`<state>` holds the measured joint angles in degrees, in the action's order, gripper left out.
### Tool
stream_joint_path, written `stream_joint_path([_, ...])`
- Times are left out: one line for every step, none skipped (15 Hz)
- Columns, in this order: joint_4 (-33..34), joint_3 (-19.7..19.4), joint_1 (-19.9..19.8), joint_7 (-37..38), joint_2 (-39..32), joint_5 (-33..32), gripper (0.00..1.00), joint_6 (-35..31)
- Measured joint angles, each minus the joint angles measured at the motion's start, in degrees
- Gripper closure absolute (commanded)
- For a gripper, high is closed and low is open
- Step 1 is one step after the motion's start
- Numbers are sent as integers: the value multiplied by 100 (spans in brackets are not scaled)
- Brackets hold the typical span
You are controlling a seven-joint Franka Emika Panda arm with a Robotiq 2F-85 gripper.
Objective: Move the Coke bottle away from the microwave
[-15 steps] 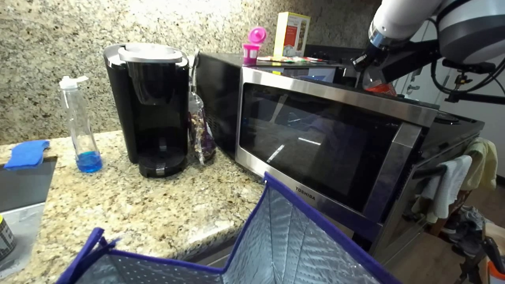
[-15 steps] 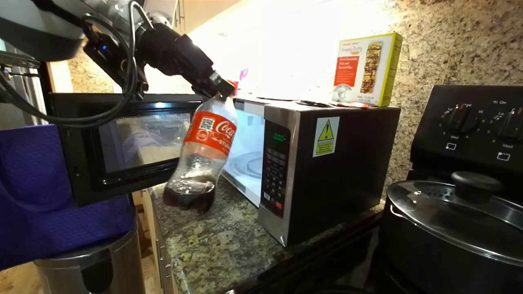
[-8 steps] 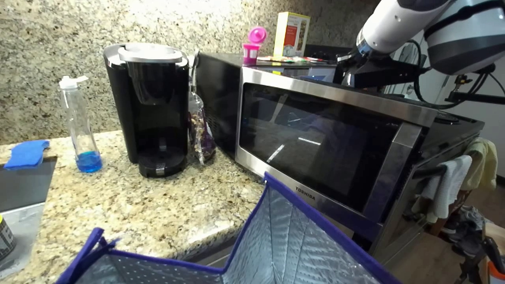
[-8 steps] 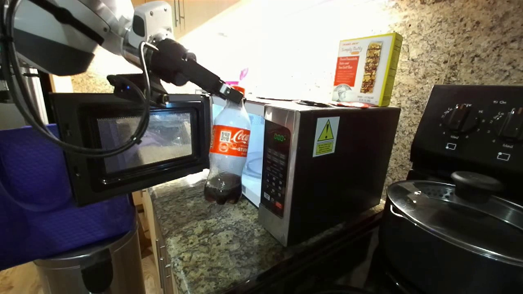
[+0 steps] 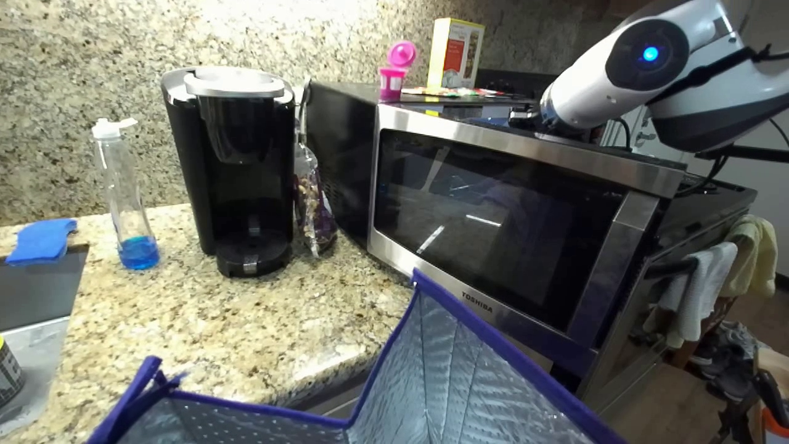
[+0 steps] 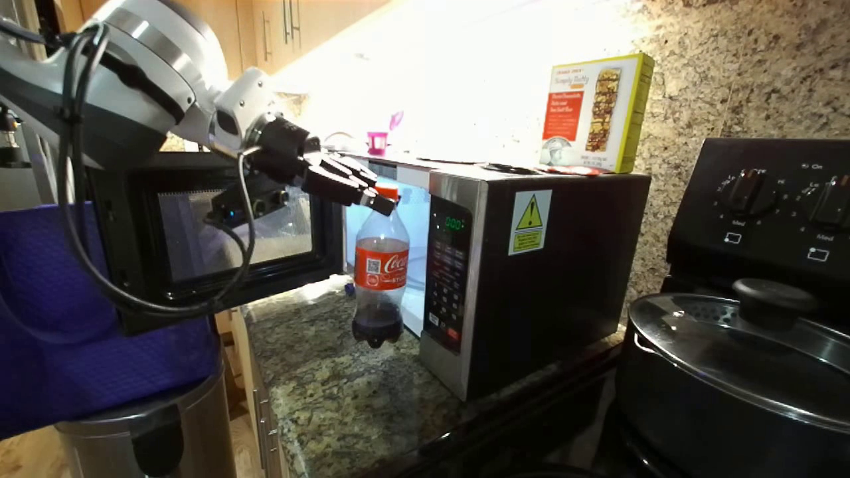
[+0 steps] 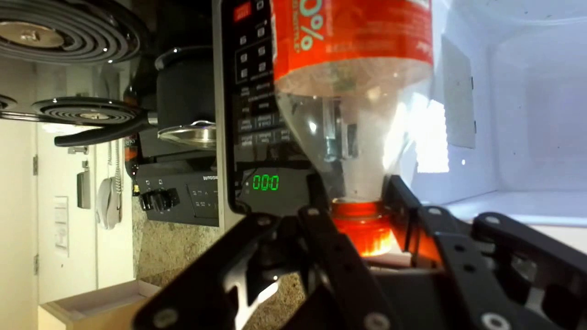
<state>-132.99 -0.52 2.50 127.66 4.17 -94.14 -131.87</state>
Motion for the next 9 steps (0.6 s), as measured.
stream_joint_path([-44, 14, 6, 133, -68, -31, 89, -32])
stream_joint_path([-95, 37, 11, 203, -130, -32, 89, -50])
stream_joint_path([-157, 70, 15, 238, -175, -32, 89, -51])
stream_joint_path([-213, 110, 20, 270, -203, -39, 89, -32])
stream_joint_path([-228, 153, 38, 282, -199, -55, 89, 20])
stream_joint_path([-241, 181, 68, 282, -195, -55, 89, 66])
stream_joint_path([-255, 213, 87, 282, -195, -55, 89, 126])
stream_joint_path([-266, 249, 96, 282, -195, -55, 89, 176])
stream_joint_path([-275, 277, 106, 282, -195, -55, 39, 218])
